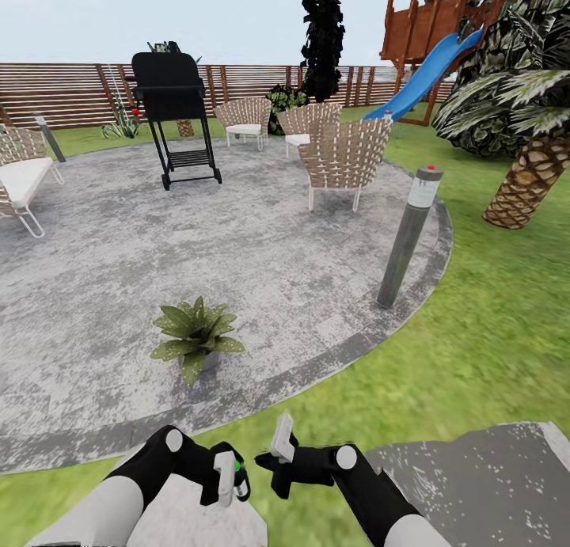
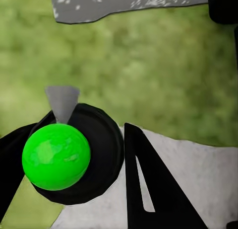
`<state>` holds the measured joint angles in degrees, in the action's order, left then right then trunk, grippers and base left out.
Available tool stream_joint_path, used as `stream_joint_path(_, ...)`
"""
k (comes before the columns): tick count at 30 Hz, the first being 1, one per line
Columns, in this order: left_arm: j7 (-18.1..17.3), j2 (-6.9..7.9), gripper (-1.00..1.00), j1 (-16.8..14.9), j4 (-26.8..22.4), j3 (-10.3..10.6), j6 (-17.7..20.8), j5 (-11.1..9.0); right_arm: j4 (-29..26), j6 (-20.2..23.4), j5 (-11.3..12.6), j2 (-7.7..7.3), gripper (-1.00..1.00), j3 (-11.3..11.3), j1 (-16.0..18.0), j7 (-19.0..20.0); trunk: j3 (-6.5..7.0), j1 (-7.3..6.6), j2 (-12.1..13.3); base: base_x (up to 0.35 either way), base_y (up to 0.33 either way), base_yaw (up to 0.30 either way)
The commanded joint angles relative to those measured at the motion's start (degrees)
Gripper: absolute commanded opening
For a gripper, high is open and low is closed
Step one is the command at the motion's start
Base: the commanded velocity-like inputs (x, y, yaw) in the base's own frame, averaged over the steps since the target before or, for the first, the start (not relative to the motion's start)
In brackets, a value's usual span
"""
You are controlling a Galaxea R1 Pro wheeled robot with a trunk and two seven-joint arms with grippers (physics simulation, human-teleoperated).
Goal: Pick up the pesticide atomizer in the garden and spray insectifuge to fully cover both potted plants in the garden.
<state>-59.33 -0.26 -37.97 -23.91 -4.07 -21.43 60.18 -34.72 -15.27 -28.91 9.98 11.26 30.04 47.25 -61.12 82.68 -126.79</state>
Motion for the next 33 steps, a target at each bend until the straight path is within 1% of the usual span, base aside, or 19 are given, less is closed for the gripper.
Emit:
stream_joint_path(1, -0.31, -0.13, -1.0, -0.13, -0.06, -0.42, -0.2, 0.37, 0.81, -0.35, -0.54, 0.02, -1.0, -0.09, 0.02, -0.02, -0.04, -0.01, -0.02, 0.0, 0.0, 0.0)
stream_joint_path(4, -0.52, -0.24, -1.0, -0.24, -0.08, -0.45, -0.12, 0.37, 1.69, -0.37, -0.54, 0.02, -1.0, -0.09, 0.02, -0.5, -0.04, -0.01, -0.02, 0.0, 0.0, 0.0)
stream_joint_path(7, -1.98, -0.37, -1.0, -0.31, -0.14, -0.49, -0.05, 0.37, 1.86, -0.38, -0.58, 0.02, -1.0, -0.16, 0.02, -0.64, -0.04, -0.01, -0.02, 0.0, 0.0, 0.0)
stream_joint_path(15, -2.92, -1.89, -1.0, -0.2, -0.06, -0.2, -0.27, 0.44, 1.85, -0.45, -0.62, 0.02, -1.0, -0.24, 0.02, -0.67, -0.04, -0.01, -0.02, 0.0, 0.0, 0.0)
stream_joint_path(18, -5.0, -2.22, -1.0, -0.22, -0.08, -0.02, -0.19, 0.44, 1.89, -0.43, -0.62, 0.02, -1.0, -0.19, 0.02, -1.27, -0.04, -0.01, -0.02, 0.0, 0.0, 0.0)
stream_joint_path(20, -5.8, -2.49, -1.0, -0.25, -0.14, 0.01, -0.09, 0.39, 1.92, -0.45, -0.62, 0.02, -1.0, -0.19, 0.02, -1.86, -0.04, -0.01, -0.02, 0.0, 0.0, 0.0)
stream_joint_path(29, -6.15, -2.48, -1.0, -0.4, -0.24, -0.29, 0.13, 0.31, 1.9, -0.46, -0.62, 0.02, -1.0, -0.11, 0.02, -2.16, -0.04, -0.01, -0.02, 0.0, 0.0, 0.0)
stream_joint_path(33, -6.23, -2.51, -1.0, -0.37, -1.62, -0.41, 0.29, 0.29, 1.87, -0.46, -0.62, 0.02, -1.0, -0.1, 0.02, -2.16, -0.04, -0.01, -0.02, 0.0, 0.0, 0.0)
